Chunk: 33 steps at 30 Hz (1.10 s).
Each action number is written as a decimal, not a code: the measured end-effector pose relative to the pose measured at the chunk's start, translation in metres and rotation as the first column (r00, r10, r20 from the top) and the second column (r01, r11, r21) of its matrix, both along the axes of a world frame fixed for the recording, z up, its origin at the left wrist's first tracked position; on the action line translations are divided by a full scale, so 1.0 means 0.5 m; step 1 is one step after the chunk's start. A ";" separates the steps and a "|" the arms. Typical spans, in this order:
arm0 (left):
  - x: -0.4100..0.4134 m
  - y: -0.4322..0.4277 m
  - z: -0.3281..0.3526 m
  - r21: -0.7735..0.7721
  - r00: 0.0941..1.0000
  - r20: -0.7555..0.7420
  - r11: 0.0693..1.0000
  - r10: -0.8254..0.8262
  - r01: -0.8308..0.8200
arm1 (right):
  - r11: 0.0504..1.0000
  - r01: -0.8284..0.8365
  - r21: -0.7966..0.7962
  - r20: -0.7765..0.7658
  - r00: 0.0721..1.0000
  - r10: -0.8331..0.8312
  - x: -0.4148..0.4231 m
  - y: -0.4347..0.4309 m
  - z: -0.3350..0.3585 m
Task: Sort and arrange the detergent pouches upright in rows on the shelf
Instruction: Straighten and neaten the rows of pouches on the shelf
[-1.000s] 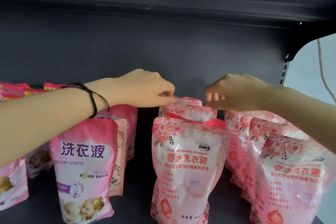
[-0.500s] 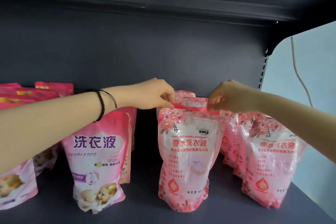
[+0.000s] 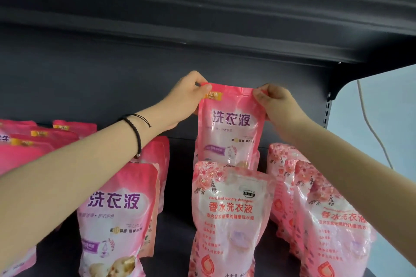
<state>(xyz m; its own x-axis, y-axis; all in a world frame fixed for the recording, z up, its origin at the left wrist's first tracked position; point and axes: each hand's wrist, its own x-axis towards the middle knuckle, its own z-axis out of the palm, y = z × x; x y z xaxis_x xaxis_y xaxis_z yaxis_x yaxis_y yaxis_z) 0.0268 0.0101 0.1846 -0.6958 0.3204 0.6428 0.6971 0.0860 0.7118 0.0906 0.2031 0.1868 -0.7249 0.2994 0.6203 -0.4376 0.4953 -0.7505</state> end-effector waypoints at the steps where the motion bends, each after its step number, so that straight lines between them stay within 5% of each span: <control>1: -0.001 0.005 0.003 0.053 0.999 -0.012 0.998 0.029 -0.029 | 0.996 -0.021 -0.090 -0.013 1.000 0.020 -0.012 -0.010 0.005; 6: -0.005 0.007 0.026 0.265 0.987 -0.079 0.958 0.137 -0.112 | 0.957 -0.082 -0.277 -0.115 0.992 0.052 -0.052 -0.058 0.041; 16: 0.062 -0.074 0.085 0.572 0.987 -0.129 0.820 0.097 -0.006 | 0.963 -0.062 -0.261 -0.393 0.918 -0.047 0.007 -0.189 0.115; 28: 0.183 -0.241 0.021 0.544 0.990 -0.063 0.827 -0.129 0.143 | 0.919 -0.136 -0.369 -0.364 0.931 -0.008 0.160 -0.360 0.042; 33: 0.190 -0.297 -0.040 0.505 0.993 -0.099 0.856 -0.069 0.110 | 0.906 -0.120 -0.405 -0.330 0.944 -0.023 0.182 -0.413 -0.022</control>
